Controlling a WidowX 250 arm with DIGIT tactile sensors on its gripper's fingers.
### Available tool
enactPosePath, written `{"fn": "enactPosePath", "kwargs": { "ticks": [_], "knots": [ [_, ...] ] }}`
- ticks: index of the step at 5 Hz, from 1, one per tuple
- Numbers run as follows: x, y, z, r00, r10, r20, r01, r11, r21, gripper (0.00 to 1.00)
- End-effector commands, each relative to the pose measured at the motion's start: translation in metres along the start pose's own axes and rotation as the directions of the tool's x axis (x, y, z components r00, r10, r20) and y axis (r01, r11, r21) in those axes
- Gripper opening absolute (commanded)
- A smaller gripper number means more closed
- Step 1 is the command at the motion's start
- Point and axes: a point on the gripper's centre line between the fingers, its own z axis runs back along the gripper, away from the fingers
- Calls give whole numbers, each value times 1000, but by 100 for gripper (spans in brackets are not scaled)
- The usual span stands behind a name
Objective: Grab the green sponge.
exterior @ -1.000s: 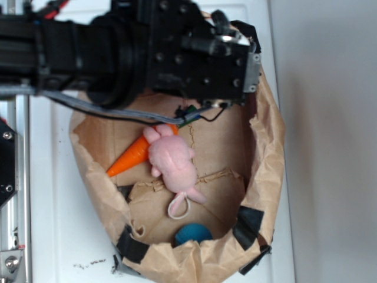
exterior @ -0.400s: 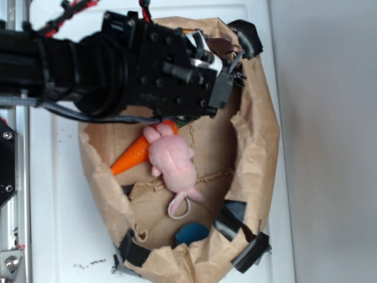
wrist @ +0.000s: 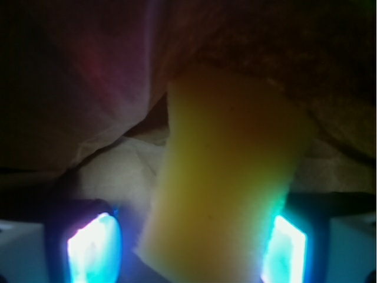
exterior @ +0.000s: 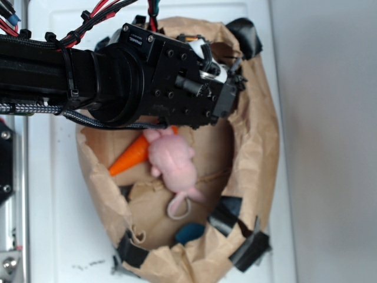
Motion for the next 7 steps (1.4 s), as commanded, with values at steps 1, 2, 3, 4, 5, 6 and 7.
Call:
{"fn": "enactPosePath", "kwargs": {
  "ticks": [1, 2, 3, 4, 5, 6, 7],
  "knots": [
    [14, 14, 27, 998, 8, -58, -9, 1000, -4, 0],
    [21, 22, 62, 990, -39, -137, 36, 999, -30, 0],
    [28, 25, 95, 977, -77, -199, 76, 997, -17, 0],
    [29, 24, 111, 969, -106, -225, 101, 994, -31, 0],
    [25, 19, 119, 929, -263, -262, 230, 962, -147, 0],
    [16, 17, 130, 840, -482, -248, 401, 860, -315, 0],
    [10, 25, 133, 710, -683, -171, 590, 710, -385, 0]
  ]
}}
